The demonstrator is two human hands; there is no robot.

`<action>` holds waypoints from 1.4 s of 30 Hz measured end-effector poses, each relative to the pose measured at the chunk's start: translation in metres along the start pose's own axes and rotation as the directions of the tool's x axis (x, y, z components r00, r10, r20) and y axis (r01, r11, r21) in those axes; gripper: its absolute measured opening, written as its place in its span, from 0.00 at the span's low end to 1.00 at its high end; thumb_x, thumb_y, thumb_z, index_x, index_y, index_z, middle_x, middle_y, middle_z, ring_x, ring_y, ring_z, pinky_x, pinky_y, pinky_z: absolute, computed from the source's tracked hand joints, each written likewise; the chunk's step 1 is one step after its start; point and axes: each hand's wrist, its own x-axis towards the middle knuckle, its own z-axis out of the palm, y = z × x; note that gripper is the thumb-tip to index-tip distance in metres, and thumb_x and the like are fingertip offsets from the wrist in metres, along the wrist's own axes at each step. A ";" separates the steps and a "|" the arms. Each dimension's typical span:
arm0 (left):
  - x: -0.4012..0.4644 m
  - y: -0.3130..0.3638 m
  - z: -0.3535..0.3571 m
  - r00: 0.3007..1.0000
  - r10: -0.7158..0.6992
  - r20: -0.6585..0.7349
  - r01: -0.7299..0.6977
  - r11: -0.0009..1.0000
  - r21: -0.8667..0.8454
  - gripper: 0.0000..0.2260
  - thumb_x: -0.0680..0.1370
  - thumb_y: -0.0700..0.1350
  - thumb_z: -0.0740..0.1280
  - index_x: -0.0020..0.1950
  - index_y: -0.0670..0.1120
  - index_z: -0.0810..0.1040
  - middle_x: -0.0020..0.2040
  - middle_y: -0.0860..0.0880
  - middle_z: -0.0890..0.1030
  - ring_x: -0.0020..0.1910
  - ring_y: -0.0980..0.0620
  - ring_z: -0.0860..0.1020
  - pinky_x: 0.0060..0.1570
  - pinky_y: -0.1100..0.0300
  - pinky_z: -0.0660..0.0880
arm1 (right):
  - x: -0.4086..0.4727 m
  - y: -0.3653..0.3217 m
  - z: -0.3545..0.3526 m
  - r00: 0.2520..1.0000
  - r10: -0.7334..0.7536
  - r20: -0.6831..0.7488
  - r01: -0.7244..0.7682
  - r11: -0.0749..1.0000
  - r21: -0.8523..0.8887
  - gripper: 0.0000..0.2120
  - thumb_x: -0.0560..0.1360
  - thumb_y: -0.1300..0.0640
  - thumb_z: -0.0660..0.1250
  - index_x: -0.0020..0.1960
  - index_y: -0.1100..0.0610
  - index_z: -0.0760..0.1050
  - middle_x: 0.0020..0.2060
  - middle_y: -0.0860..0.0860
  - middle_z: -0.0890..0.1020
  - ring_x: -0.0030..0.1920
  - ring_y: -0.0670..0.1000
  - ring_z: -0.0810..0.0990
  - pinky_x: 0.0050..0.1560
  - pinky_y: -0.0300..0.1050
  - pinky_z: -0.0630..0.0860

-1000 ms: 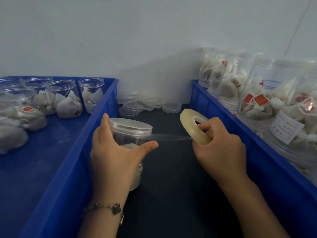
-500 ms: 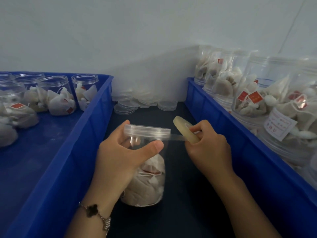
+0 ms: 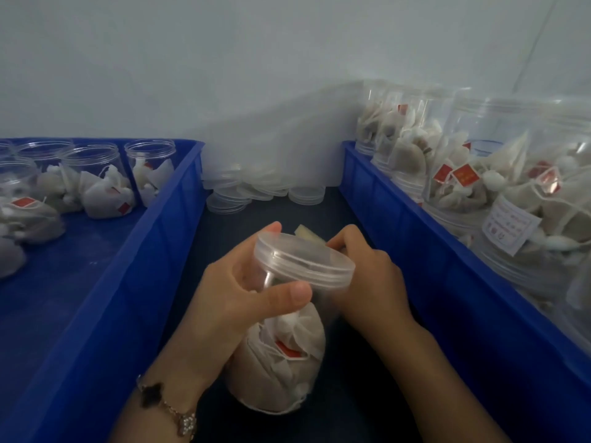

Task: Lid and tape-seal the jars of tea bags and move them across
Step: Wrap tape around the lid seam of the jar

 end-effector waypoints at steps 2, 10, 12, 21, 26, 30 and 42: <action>0.013 -0.002 0.004 0.999 -0.019 0.026 0.016 0.996 0.093 0.52 0.43 0.74 0.73 0.65 0.59 0.67 0.54 0.66 0.80 0.55 0.67 0.77 0.48 0.75 0.73 | -0.002 0.001 -0.001 0.998 -0.031 0.046 0.035 0.995 -0.088 0.13 0.75 0.45 0.66 0.46 0.44 0.60 0.37 0.45 0.76 0.35 0.44 0.75 0.36 0.45 0.75; 0.003 -0.006 0.007 0.951 0.051 -0.306 0.026 0.970 0.242 0.38 0.61 0.76 0.57 0.69 0.64 0.61 0.53 0.70 0.74 0.52 0.74 0.73 0.44 0.80 0.68 | -0.005 -0.002 0.002 0.999 -0.020 -0.044 0.018 0.998 -0.061 0.11 0.74 0.47 0.67 0.48 0.45 0.64 0.37 0.46 0.78 0.35 0.45 0.76 0.38 0.48 0.78; 0.006 -0.008 0.006 0.830 0.201 -0.521 -0.011 0.938 0.345 0.36 0.62 0.70 0.60 0.68 0.59 0.67 0.53 0.68 0.73 0.52 0.70 0.74 0.45 0.75 0.71 | -0.006 -0.004 0.002 0.996 -0.008 -0.090 0.004 0.999 -0.046 0.09 0.74 0.48 0.66 0.47 0.46 0.66 0.35 0.46 0.78 0.33 0.46 0.76 0.37 0.51 0.78; -0.002 -0.006 0.035 0.675 0.480 -0.560 0.049 0.728 0.684 0.35 0.72 0.69 0.57 0.67 0.44 0.73 0.61 0.47 0.78 0.57 0.56 0.73 0.49 0.69 0.65 | -0.014 -0.020 -0.001 0.998 0.009 -0.061 -0.015 0.995 -0.100 0.15 0.67 0.38 0.59 0.47 0.43 0.61 0.37 0.44 0.75 0.35 0.43 0.75 0.39 0.46 0.77; 0.004 -0.005 0.029 0.718 0.214 -0.662 0.217 0.836 0.505 0.54 0.46 0.74 0.62 0.70 0.55 0.62 0.60 0.56 0.73 0.56 0.57 0.71 0.47 0.65 0.65 | -0.015 -0.023 0.004 0.993 -0.022 0.115 0.010 0.995 0.102 0.19 0.72 0.47 0.68 0.49 0.40 0.56 0.43 0.44 0.76 0.41 0.43 0.78 0.37 0.43 0.76; 0.007 -0.008 0.016 0.718 0.214 -0.663 0.134 0.892 0.432 0.41 0.47 0.72 0.64 0.57 0.61 0.62 0.45 0.66 0.68 0.42 0.67 0.70 0.37 0.72 0.63 | -0.012 -0.017 0.006 0.994 -0.096 0.053 0.087 0.984 0.157 0.14 0.75 0.54 0.67 0.57 0.43 0.68 0.47 0.44 0.79 0.45 0.44 0.79 0.46 0.50 0.79; 0.005 -0.004 -0.003 0.869 0.118 -0.481 0.027 0.958 0.285 0.31 0.50 0.68 0.69 0.50 0.62 0.72 0.44 0.60 0.78 0.44 0.70 0.76 0.35 0.76 0.73 | -0.008 -0.008 -0.010 0.939 -0.253 -0.234 0.193 0.949 -0.250 0.23 0.74 0.60 0.68 0.66 0.43 0.73 0.45 0.50 0.83 0.42 0.54 0.81 0.40 0.46 0.73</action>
